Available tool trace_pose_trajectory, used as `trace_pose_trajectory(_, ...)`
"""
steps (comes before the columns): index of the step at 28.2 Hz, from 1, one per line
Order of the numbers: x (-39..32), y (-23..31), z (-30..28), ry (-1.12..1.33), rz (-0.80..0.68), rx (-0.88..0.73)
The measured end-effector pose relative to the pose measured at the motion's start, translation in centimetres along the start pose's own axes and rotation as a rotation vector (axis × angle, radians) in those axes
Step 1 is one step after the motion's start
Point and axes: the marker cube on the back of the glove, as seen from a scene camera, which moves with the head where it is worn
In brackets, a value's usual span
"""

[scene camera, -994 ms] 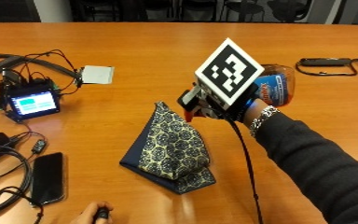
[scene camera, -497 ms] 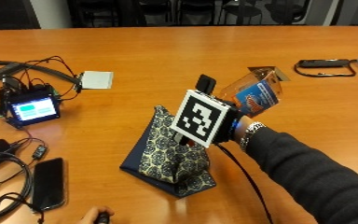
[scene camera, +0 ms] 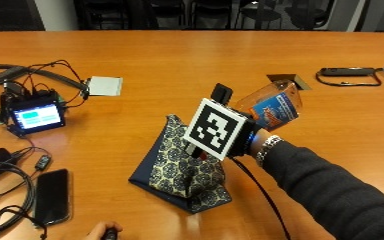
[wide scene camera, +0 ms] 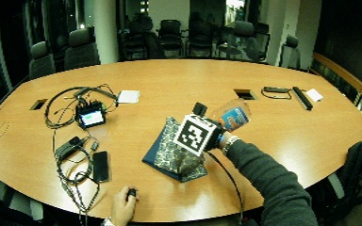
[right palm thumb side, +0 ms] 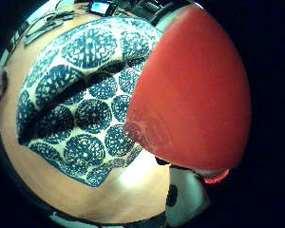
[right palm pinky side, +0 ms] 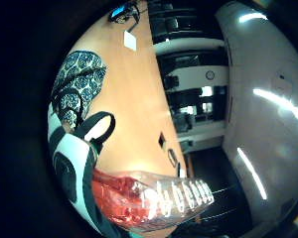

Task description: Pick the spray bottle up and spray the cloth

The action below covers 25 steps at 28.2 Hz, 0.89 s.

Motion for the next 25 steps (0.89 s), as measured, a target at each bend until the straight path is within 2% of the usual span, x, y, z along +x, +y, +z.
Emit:
trace_pose_trajectory(12, 5.6, -2.4, -4.6, -0.144, 0.247, 0.149)
trace_pose_trajectory(25, 9.8, -6.5, -10.4, -0.637, 0.544, 0.398)
